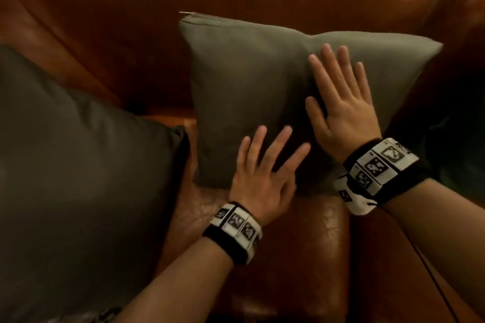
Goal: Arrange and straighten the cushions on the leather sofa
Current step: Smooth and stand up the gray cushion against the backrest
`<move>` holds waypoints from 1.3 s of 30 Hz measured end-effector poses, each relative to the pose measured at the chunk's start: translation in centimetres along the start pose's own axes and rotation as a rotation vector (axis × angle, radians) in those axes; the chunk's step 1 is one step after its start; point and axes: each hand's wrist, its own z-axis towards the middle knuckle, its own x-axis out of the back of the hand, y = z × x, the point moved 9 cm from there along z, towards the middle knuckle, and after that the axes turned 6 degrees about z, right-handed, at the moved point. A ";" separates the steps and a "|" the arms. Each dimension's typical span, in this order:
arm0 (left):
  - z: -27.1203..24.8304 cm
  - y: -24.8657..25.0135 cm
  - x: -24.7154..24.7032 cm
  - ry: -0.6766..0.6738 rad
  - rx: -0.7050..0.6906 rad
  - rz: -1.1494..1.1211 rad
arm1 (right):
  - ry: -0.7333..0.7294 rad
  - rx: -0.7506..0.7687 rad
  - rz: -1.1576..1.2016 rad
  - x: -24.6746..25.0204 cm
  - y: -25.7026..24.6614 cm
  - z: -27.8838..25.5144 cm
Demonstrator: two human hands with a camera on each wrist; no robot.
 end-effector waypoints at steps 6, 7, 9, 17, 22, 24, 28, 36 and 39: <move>2.2 -8.8 -3.0 0.093 0.294 0.149 | -0.032 -0.120 -0.150 -1.3 4.0 0.1; 1.2 -10.6 -3.1 0.130 0.356 0.086 | -0.034 -0.149 -0.144 -1.2 4.7 0.0; -0.4 -13.5 -3.5 0.178 0.500 -0.122 | -0.020 -0.184 -0.129 -1.1 5.2 -0.2; -2.0 -17.4 -4.8 0.172 0.825 -0.588 | 0.123 -0.462 0.003 1.0 9.3 -2.5; 4.1 -10.6 4.4 0.292 0.442 -0.183 | 0.146 -0.268 0.032 2.2 2.8 0.1; 9.0 -7.0 5.7 0.187 0.174 -0.006 | 0.062 -0.068 0.019 0.1 -2.0 2.4; 13.8 -8.9 3.7 -0.063 0.074 0.239 | -0.045 -0.110 -0.072 -2.0 -1.0 4.8; 13.6 -13.6 3.2 -0.178 0.120 0.235 | -0.048 -0.449 -0.105 0.5 9.8 2.1; 13.5 -13.4 3.8 -0.185 0.141 0.244 | -0.048 -0.552 -0.096 1.5 11.5 1.1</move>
